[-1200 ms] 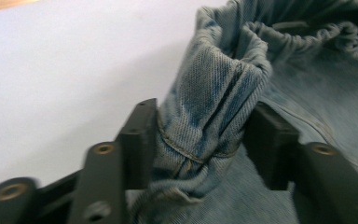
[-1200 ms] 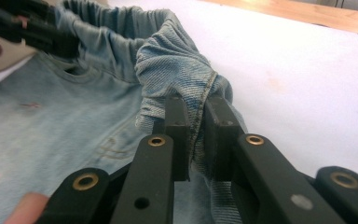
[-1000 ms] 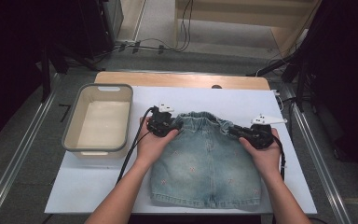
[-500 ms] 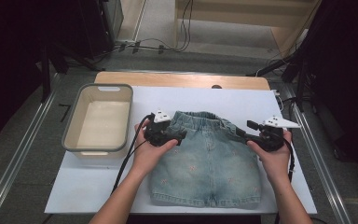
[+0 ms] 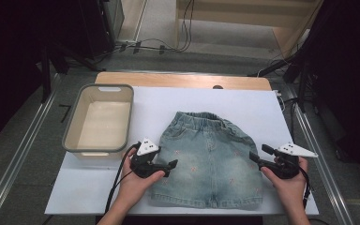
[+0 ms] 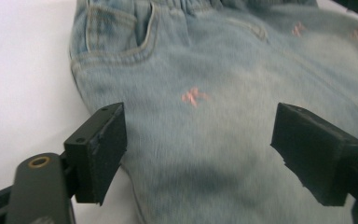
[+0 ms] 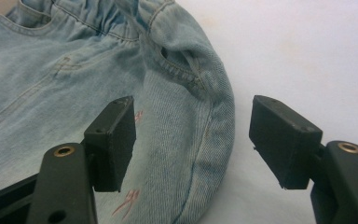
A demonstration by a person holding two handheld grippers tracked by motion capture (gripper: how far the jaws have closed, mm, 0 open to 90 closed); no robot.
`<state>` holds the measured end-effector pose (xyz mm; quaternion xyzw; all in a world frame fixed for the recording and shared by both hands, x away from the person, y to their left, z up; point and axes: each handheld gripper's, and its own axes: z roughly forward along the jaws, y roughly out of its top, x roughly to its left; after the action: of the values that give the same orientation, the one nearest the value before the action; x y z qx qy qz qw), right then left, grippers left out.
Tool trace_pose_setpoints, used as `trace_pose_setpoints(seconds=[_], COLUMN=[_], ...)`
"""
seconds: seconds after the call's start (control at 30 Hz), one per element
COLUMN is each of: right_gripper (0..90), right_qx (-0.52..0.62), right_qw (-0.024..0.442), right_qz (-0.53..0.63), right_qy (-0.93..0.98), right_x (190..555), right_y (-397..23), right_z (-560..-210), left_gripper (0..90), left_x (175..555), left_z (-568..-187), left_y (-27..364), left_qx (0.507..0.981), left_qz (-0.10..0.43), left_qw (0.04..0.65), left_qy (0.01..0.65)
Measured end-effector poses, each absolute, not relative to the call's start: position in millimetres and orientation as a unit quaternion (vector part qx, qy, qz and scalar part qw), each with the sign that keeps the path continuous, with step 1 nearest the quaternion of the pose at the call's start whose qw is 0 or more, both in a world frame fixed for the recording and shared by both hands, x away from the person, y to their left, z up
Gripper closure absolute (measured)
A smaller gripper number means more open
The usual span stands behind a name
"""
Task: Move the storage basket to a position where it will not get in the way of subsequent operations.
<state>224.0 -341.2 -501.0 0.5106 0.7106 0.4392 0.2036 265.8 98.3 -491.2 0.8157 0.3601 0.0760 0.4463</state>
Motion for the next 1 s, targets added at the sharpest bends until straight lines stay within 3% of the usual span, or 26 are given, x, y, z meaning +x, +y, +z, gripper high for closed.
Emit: trace_pose_setpoints(seconds=[0.3, 0.8, 0.9, 1.0], right_gripper=[32.6, 30.7, 36.3, 51.5], right_qx=[0.471, 0.440, 0.446, 0.439], right_qw=[0.219, 0.242, 0.253, 0.252], right_qz=[0.463, 0.409, 0.388, 0.384], right_qy=[0.719, 0.762, 0.766, 0.772], right_x=[233.6, 298.5, 306.7, 311.1], right_y=[-322.6, -272.4, -266.2, -262.7], right_z=[-481.9, -473.1, -476.3, -477.8], left_gripper=[0.6, 0.0, 0.0, 0.0], left_x=[263.5, 261.2, 261.2, 260.9], left_z=[-505.9, -508.3, -508.4, -508.3], left_y=[111.6, 113.4, 113.4, 113.6], left_qx=[0.802, 0.795, 0.796, 0.797], left_qz=[0.063, 0.052, 0.050, 0.050], left_qw=[0.469, 0.486, 0.487, 0.487], left_qy=[0.364, 0.358, 0.356, 0.355])
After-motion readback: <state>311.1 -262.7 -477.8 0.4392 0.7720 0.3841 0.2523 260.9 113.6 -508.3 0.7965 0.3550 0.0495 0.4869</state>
